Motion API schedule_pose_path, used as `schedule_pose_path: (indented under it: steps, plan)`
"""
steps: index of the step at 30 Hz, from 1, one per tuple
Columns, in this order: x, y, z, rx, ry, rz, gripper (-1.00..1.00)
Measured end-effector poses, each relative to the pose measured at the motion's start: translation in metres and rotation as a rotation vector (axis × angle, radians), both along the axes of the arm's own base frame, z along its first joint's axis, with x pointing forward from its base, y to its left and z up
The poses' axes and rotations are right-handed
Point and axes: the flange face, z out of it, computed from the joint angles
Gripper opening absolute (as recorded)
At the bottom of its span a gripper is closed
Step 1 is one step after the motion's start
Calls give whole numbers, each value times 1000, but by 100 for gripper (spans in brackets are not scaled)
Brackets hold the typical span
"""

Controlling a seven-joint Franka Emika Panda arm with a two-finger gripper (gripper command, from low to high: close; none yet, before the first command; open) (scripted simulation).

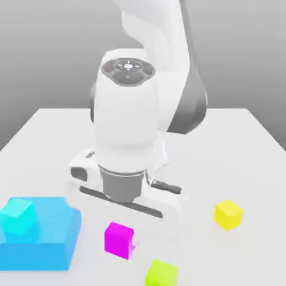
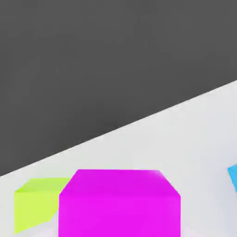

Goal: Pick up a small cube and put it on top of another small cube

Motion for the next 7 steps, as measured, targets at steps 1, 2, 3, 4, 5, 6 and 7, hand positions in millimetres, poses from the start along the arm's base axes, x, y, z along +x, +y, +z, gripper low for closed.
schedule_pose_path:
  steps: [1,2,3,4,5,6,7]
  plan:
    - [-17,-39,2,7,-5,-85,-100]
    - [-35,-78,-1,16,-10,-172,-100]
    - [-55,-114,-9,25,-16,-255,-100]
    - [-69,-135,-18,32,-21,-304,100]
    - [-69,-136,-18,32,-21,-305,100]
    - [-69,-135,-18,32,-21,-305,100]
    - [-69,-135,-18,32,-21,-305,100]
